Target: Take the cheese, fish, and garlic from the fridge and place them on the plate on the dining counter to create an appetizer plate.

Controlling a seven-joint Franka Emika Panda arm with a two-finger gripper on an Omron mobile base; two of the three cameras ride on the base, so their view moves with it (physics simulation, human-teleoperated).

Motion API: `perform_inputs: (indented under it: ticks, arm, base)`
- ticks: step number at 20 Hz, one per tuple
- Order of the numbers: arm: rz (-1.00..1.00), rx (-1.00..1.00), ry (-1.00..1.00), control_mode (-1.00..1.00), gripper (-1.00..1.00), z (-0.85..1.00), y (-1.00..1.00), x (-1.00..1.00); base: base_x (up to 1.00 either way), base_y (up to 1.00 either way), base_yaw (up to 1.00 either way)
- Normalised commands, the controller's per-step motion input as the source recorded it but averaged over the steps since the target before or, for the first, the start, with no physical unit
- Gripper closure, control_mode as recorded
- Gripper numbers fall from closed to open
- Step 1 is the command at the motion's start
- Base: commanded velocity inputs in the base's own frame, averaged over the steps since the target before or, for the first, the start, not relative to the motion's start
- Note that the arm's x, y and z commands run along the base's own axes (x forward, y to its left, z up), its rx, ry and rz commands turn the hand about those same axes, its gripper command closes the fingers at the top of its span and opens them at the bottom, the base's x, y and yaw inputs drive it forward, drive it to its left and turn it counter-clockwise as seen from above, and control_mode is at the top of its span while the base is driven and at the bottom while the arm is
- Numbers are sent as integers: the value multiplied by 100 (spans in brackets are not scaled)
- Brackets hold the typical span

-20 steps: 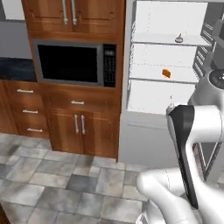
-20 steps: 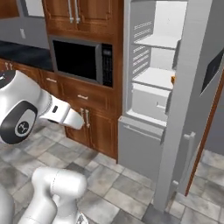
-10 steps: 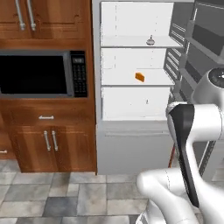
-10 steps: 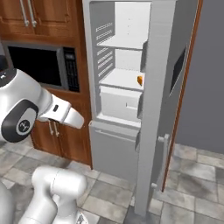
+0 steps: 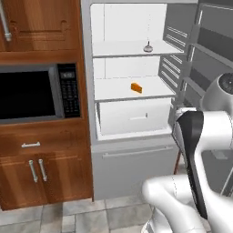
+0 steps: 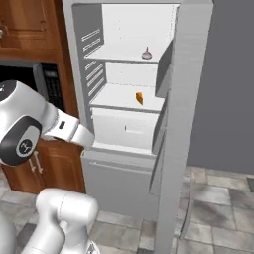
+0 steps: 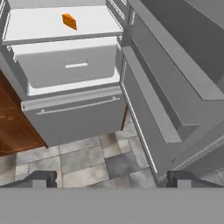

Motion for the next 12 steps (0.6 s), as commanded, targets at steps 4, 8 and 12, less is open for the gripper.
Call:
perform_inputs:
  ticks: [4, 8, 12]
  arm:
    - [0, 0, 0, 100, -100, 0, 0, 0]
    - [0, 0, 0, 100, -100, 0, 0, 0]
    - [0, 0, 0, 100, -100, 0, 0, 0]
  base:
    - [98, 26, -19]
    - [90, 0, -18]
    - [84, 0, -20]
